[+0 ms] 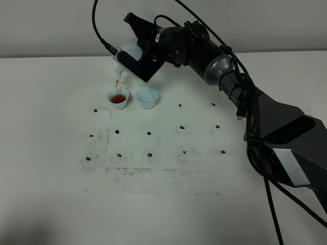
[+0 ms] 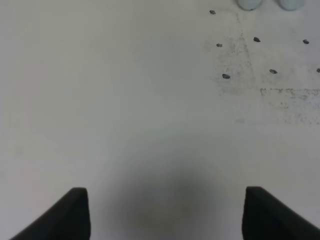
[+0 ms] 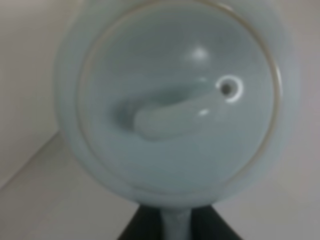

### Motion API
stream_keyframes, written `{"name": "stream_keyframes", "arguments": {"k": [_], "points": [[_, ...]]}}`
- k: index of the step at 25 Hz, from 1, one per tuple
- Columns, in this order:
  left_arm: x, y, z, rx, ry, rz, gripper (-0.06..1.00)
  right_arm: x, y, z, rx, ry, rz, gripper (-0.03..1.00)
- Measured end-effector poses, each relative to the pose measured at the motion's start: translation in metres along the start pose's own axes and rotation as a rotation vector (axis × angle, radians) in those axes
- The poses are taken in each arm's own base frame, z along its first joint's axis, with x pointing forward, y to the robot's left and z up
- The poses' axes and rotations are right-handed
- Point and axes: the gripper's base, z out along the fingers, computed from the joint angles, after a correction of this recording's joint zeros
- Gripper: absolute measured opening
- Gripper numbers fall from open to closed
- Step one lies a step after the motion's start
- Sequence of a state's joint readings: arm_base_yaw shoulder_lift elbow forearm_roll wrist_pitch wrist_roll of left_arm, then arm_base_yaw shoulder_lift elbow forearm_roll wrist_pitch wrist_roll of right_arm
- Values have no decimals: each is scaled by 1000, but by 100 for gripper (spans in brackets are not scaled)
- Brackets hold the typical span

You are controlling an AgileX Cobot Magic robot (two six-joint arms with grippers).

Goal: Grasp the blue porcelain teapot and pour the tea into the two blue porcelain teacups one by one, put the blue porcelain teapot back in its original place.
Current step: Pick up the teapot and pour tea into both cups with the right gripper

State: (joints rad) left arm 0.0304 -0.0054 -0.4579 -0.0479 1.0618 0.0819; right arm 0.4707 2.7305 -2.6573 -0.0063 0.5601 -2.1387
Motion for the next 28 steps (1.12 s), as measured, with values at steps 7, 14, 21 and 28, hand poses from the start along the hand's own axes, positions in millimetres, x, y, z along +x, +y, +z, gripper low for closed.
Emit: {"name": "stream_keyframes", "arguments": {"k": [7, 14, 21, 28], "points": [[0, 0, 0, 0, 0, 0, 61, 0, 0, 0, -2, 8, -14, 4], [0, 0, 0, 0, 0, 0, 61, -3, -2, 0, 0, 7, -24, 4], [0, 0, 0, 0, 0, 0, 61, -2, -2, 0, 0, 14, -34, 4], [0, 0, 0, 0, 0, 0, 61, -2, -2, 0, 0, 14, -34, 4]]}}
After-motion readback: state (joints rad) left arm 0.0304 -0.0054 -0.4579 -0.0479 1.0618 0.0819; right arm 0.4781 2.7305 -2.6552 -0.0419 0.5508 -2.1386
